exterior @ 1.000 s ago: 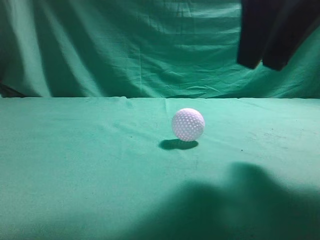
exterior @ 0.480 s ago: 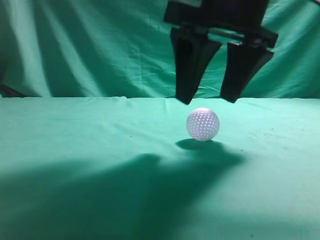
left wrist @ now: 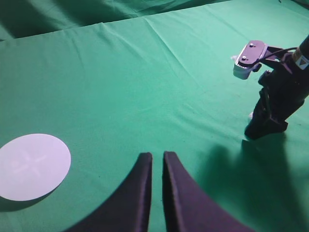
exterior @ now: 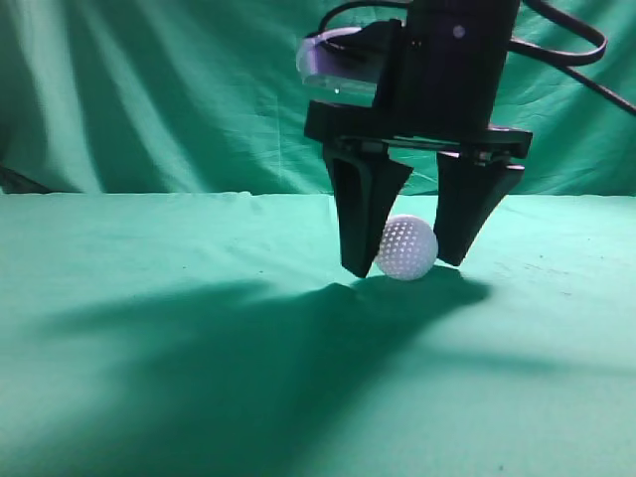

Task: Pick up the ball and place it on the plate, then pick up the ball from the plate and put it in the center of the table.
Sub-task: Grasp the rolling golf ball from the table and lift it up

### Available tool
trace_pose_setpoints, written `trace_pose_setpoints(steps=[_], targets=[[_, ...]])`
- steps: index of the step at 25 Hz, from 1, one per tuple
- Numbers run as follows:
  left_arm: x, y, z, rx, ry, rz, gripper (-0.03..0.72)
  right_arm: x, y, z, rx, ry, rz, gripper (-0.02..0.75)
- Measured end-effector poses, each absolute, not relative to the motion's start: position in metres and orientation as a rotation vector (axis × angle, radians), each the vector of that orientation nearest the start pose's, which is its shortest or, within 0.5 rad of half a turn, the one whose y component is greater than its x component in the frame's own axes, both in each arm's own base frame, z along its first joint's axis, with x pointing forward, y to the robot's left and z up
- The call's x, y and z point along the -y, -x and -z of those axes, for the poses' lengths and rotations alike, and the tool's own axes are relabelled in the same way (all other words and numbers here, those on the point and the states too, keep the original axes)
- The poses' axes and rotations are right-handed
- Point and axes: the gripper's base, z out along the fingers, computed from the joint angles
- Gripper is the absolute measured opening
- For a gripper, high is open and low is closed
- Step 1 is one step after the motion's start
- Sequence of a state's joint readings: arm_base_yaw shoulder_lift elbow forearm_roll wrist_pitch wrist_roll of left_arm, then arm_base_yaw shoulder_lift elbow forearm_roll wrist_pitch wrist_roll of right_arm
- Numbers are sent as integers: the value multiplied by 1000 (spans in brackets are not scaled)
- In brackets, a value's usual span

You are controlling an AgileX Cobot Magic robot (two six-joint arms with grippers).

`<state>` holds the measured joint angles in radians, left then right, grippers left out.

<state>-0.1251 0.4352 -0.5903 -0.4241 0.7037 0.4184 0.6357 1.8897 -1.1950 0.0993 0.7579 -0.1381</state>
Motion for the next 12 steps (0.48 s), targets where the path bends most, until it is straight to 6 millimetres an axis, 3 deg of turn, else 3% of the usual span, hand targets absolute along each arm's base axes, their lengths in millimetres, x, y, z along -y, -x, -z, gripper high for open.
trace_pose_setpoints(steps=[2,7,12], targets=[[34,-75,-323,-1945,-382,292,60,-220,-288,-162,-2780,1028,-179,536],[34,-75,-323,-1942,-381,291,60,-220,-289,-160,-2785,1023,-175,336],[34,-75,-323,-1942,-381,291,60,-225,-294,-170,-2785,1025,-179,334]])
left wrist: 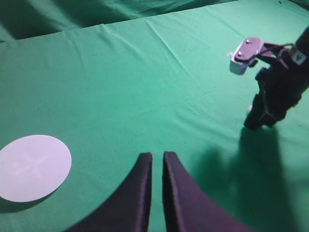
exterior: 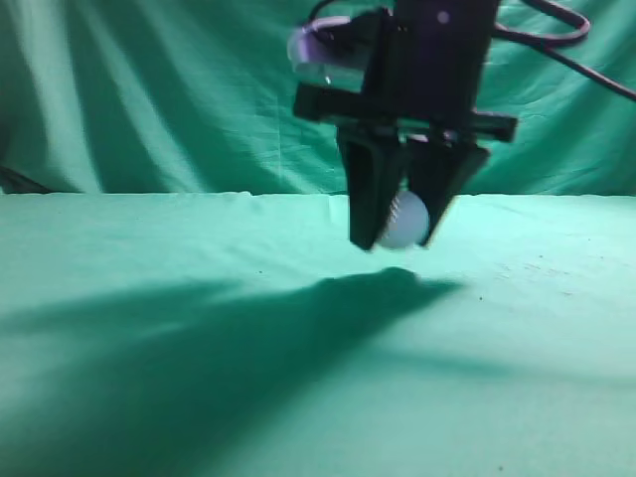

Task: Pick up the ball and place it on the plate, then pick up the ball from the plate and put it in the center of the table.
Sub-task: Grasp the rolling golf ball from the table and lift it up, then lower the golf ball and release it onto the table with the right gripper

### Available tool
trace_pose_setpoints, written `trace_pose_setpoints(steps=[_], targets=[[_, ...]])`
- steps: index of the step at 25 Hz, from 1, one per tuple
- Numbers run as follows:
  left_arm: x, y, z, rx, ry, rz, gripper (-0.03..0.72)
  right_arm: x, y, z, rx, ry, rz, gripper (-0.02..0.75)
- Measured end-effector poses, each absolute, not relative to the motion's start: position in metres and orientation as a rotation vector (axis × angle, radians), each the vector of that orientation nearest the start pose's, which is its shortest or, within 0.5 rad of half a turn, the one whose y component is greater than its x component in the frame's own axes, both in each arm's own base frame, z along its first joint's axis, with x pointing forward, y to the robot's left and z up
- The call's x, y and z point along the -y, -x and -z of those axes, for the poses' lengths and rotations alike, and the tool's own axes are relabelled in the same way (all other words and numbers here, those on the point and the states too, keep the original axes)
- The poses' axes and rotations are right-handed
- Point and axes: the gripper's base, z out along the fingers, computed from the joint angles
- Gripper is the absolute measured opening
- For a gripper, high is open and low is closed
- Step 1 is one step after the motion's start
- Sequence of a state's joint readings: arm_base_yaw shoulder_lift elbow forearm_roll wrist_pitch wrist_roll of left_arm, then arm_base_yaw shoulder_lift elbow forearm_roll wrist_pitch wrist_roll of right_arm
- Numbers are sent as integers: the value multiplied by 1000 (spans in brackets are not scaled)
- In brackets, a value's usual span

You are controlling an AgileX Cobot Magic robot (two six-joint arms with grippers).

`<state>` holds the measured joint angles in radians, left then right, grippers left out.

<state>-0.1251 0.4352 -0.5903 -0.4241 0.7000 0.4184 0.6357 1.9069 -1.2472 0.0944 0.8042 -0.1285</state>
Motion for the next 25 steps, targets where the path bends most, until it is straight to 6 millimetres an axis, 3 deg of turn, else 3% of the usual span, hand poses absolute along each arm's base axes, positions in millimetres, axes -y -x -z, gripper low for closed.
trace_pose_setpoints(steps=[9,13,18,25], targets=[[34,-75,-323,-1941,-380,291,60,-258,-339,-255,-2553,969,-259,334],[34,-75,-323,-1941,-380,291,60,-274,-359,-246,-2600,1006,-244,334],[34,-75,-323,-1940,-382,290,60,-290,-380,-215,-2659,1039,-224,334],[34,-75,-324,-1939,-382,286,60,-295,-387,-185,-2705,1065,-206,334]])
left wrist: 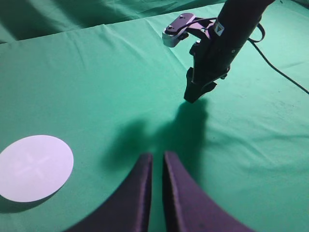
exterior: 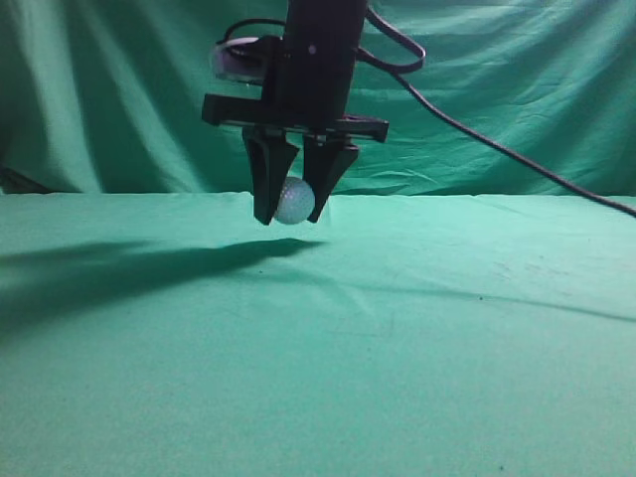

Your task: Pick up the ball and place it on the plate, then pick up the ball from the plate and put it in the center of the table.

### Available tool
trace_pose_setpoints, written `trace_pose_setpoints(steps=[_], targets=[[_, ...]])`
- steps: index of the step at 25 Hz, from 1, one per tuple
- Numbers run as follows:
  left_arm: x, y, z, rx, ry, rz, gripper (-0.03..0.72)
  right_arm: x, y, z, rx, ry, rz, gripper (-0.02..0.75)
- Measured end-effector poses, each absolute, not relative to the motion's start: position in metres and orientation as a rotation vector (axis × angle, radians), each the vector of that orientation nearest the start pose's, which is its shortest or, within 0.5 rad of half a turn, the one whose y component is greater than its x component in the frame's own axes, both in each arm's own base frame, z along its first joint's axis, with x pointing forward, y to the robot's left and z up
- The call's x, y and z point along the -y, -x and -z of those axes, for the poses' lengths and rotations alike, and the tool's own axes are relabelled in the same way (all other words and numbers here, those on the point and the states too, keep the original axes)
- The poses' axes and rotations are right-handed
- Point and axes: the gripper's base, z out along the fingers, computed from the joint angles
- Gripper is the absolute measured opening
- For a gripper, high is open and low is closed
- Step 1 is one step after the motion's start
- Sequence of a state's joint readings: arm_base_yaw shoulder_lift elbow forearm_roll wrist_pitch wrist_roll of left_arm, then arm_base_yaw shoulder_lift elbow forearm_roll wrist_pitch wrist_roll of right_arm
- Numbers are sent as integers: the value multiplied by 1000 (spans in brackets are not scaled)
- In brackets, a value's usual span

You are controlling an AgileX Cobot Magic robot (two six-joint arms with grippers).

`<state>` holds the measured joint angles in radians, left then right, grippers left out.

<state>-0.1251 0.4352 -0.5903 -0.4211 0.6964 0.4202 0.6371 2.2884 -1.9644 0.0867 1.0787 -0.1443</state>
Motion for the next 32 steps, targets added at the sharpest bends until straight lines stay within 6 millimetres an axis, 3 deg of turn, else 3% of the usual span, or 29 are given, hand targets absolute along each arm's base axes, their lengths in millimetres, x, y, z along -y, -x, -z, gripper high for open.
trace_pose_setpoints(steps=[5,12,17,22,27,30,32], targets=[[32,-76,-323,-1942,-391,260,60,-297,-389,-169,-2732,1076,-196,334],[32,-76,-323,-1942,-392,258,60,-297,-390,-168,-2721,1106,-192,334],[32,-76,-323,-1942,-392,258,60,-299,-392,-175,-2708,1126,-193,560],[32,-76,-323,-1940,-392,255,60,-304,-399,-221,-2636,1115,-217,559],[32,-76,-323,-1937,-391,254,60,-297,-390,-286,-2514,1070,-247,329],[32,-75,-324,-1930,-389,253,60,-281,-372,-344,-2434,970,-256,109],[31,-71,-323,-1917,-391,251,60,-267,-357,-381,-2376,895,-258,41]])
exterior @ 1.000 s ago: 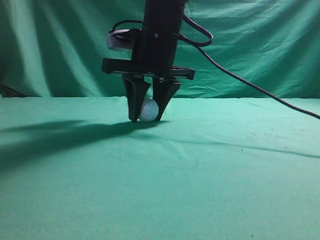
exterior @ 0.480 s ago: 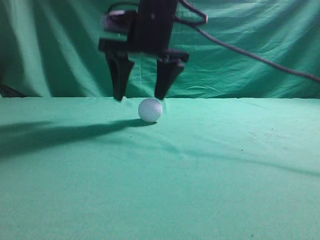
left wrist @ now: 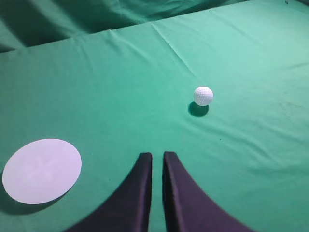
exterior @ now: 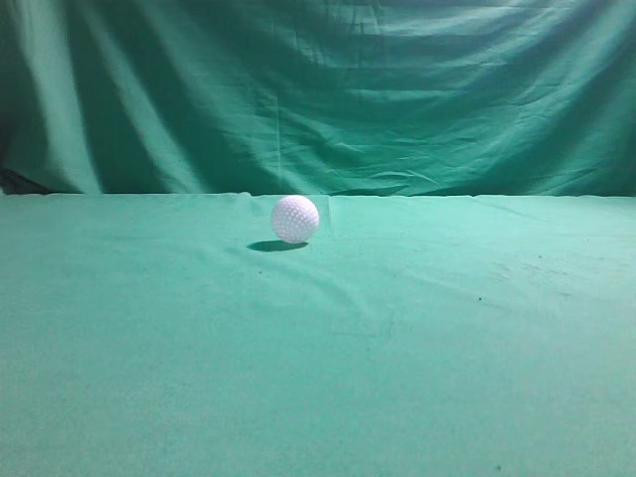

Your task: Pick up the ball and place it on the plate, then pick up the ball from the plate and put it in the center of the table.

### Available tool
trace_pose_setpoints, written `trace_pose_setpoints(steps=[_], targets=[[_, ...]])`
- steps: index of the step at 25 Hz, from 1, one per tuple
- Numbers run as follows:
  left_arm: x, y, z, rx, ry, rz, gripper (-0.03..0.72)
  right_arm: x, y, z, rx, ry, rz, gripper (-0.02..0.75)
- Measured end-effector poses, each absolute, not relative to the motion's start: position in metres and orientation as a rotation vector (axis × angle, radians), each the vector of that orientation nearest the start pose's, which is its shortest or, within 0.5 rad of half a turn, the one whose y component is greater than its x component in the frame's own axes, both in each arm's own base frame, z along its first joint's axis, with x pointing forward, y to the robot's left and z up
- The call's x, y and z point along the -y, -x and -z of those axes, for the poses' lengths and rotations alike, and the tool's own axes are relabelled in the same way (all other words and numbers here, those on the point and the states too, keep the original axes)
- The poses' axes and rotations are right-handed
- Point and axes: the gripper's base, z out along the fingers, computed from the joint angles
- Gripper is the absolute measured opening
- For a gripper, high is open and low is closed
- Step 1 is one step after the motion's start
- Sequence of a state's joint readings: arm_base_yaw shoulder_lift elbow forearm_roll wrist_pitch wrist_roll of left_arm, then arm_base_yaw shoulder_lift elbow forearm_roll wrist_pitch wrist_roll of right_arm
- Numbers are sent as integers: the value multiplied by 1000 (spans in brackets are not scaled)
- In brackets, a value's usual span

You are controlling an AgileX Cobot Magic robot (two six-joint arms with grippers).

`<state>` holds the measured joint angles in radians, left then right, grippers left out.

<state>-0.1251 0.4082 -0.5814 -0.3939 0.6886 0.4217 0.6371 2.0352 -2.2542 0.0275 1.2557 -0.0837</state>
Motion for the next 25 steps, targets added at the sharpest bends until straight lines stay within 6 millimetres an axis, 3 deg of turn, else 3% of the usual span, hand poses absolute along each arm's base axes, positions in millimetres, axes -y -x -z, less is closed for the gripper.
trace_pose_setpoints(steps=[1,5,9,15,21,25], targets=[[31,-68,-321,-1908,-390,250,60,-260,-348,-400,-2341,863,-265,0],[29,-52,-307,-1865,-384,252,60,-230,-311,-462,-2214,793,-290,0],[27,-36,-291,-1817,-347,271,60,-205,-278,-485,-2181,779,-299,0],[24,-19,-278,-1731,-263,322,60,-173,-234,-462,-2268,810,-273,0],[24,-15,-279,-1703,-213,358,60,-126,-170,-441,-2082,742,-338,0],[22,-21,-273,-1687,-185,351,60,-95,-127,-415,-1939,687,-388,0]])
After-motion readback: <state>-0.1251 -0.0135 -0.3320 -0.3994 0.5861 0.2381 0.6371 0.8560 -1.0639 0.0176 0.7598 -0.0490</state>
